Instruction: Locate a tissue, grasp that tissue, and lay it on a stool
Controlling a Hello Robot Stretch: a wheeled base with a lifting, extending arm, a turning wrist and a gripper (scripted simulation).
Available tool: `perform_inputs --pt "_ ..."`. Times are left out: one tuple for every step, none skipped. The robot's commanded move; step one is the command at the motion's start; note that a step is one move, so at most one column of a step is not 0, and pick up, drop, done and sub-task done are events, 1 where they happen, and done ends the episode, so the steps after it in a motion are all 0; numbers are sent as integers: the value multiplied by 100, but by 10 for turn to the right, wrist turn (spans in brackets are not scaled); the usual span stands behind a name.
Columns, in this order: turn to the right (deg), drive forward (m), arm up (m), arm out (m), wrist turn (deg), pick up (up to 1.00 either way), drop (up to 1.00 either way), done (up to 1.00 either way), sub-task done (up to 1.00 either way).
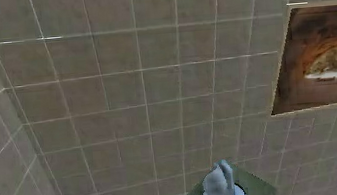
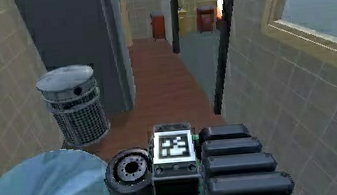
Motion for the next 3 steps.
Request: perform_inputs --pt "450 0 0 0 0 0 0 0 0" --pt "90 0 0 0 0 0 0 0 0" --pt "-450 0 0 0 0 0 0 0 0"
